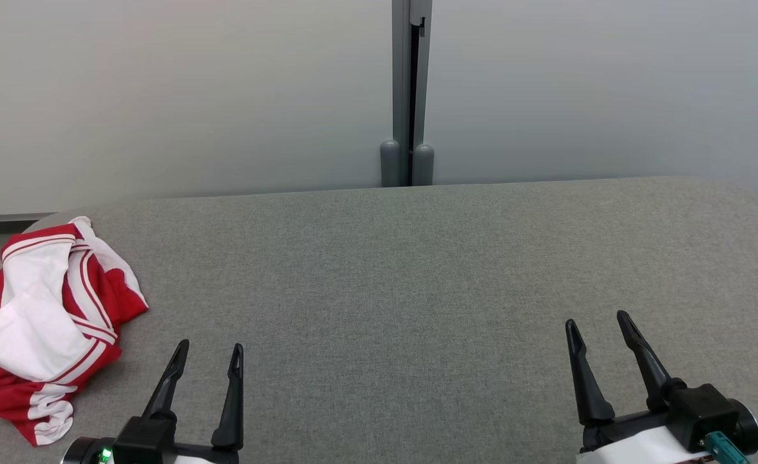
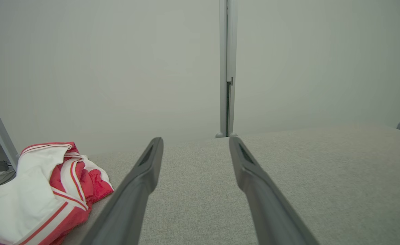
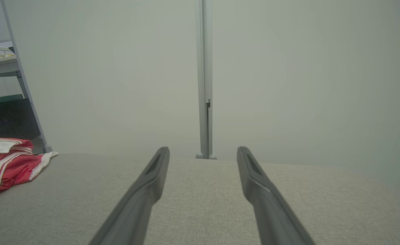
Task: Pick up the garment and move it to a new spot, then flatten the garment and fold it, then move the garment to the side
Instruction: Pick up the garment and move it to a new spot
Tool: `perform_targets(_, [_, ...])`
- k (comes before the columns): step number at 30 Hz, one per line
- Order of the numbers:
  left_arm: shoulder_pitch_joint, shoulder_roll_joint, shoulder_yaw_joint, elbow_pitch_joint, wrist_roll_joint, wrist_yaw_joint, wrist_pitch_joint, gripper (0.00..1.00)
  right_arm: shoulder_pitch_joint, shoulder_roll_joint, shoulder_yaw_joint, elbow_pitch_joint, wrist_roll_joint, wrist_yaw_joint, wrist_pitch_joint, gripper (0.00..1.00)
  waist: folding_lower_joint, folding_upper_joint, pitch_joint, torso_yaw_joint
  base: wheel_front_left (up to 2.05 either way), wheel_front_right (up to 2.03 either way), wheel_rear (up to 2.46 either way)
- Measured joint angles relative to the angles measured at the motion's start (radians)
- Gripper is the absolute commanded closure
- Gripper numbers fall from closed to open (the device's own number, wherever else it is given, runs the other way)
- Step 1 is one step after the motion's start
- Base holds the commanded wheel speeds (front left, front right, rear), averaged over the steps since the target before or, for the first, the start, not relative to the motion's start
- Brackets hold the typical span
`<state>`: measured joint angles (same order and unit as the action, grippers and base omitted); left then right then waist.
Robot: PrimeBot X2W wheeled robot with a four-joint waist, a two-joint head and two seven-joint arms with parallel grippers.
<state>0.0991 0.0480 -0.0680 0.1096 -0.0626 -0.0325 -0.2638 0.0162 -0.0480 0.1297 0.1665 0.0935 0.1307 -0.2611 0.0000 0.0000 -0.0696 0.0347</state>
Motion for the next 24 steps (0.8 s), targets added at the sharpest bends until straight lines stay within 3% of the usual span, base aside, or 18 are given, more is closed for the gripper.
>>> perform_targets(13, [0.0, 0.0, -0.003, -0.003, 0.001, 0.001, -0.001, 0.0, 0.007, -0.001, 0.006, -0.012, -0.01, 0.0, 0.0, 0.0, 0.0, 0.0, 0.009, 0.029, 0.0, 0.0, 0.0])
perform_targets(24, [0.02, 0.001, -0.011, -0.018, 0.001, 0.006, -0.001, 0.0, 0.063, -0.001, -0.001, -0.002, -0.016, 0.0, 0.0, 0.0, 0.0, 0.0, 0.01, 0.201, 0.0, 0.0, 0.0])
